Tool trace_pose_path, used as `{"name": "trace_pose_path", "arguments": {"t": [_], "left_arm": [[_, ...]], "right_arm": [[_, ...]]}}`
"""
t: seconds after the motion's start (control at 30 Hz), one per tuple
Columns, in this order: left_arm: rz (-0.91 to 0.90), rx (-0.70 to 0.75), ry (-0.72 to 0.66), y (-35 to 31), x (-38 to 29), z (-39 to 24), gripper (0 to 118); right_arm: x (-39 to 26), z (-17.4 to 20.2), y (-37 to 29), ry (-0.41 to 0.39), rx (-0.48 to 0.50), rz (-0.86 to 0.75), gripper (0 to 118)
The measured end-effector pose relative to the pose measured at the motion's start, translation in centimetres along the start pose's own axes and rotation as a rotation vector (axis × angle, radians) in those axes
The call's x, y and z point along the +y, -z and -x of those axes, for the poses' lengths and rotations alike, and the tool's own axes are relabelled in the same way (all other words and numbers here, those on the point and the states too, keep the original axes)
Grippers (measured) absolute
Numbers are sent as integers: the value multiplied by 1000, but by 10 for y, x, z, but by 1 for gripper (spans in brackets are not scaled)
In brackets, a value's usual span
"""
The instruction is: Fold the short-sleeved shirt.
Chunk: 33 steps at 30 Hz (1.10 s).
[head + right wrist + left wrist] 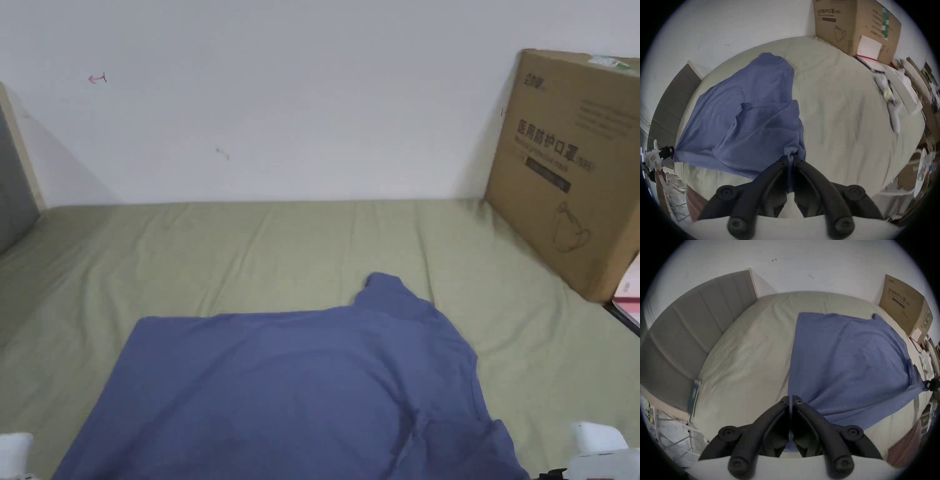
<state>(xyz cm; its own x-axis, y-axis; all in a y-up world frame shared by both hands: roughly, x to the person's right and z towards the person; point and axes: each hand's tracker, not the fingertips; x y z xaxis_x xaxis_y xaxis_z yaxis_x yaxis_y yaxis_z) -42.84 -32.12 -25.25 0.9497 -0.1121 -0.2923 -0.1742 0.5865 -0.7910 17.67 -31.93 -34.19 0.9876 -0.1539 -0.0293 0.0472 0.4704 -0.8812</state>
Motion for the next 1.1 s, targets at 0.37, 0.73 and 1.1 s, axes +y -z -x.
{"name": "trace_pose_path", "arguments": {"t": [0.37, 0.73, 1.1], "left_arm": [[27, -159, -140, -31, -72, 5, 116], [-62, -169, -123, -112, -116, -2, 0], [-3, -159, -166, -74, -128, 14, 106]], "right_arm": [[-64, -9, -32, 61, -29, -32, 54], [-105, 52, -91, -40, -37, -212, 2], [-120, 76, -45, -71, 58, -63, 2]]}}
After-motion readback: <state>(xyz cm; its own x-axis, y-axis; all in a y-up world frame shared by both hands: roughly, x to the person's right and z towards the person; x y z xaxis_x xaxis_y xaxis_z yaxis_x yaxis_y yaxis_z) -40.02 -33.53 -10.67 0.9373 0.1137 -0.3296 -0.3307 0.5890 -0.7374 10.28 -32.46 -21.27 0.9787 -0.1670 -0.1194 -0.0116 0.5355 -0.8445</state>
